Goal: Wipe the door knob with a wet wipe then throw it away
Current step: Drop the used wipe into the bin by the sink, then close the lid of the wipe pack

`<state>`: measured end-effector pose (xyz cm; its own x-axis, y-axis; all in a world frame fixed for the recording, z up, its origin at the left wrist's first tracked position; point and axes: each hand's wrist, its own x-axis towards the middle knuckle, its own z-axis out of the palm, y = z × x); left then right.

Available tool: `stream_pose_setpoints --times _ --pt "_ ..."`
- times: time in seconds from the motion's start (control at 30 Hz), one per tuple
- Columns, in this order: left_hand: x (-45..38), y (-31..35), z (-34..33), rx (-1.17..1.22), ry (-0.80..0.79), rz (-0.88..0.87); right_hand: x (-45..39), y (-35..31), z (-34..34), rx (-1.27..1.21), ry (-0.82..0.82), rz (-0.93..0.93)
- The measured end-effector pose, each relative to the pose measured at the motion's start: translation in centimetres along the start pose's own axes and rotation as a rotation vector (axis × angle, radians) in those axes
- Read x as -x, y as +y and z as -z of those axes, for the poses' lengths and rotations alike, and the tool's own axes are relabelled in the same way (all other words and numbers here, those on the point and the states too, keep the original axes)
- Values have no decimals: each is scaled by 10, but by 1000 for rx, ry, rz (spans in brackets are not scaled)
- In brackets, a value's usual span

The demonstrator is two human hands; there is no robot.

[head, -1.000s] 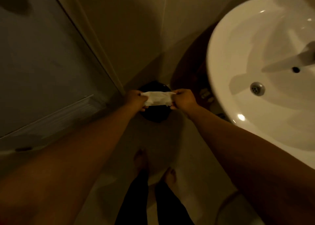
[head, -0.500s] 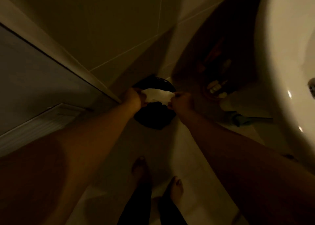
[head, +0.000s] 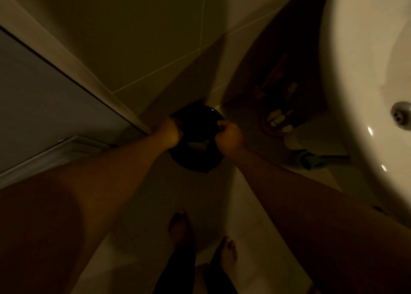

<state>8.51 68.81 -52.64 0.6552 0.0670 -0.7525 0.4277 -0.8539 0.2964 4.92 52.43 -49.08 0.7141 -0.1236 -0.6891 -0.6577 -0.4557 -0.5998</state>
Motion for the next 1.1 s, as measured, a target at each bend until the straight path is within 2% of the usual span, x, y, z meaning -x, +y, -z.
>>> stream_pose_setpoints --times 0.07,0.17,0.27,0.5,0.7,0.83,0.97,1.1 --pt "16 5 10 94 18 -17 10 -3 7 88 5 22" --pt "43 14 26 89 17 -33 38 -18 19 174 -23 89" --pt "89 33 52 -45 15 -84 76 -40 37 267 -39 123" --pt "218 75 140 -381 155 -233 184 -114 98 536 -39 406" --pt "339 136 242 -338 377 -357 281 -204 181 535 85 528" --pt "425 183 287 -385 513 -429 346 -247 238 594 207 628" --pt "488 233 309 -422 624 -493 409 -267 301 634 351 678" --pt "533 297 304 -450 659 -613 454 -269 367 636 478 648"
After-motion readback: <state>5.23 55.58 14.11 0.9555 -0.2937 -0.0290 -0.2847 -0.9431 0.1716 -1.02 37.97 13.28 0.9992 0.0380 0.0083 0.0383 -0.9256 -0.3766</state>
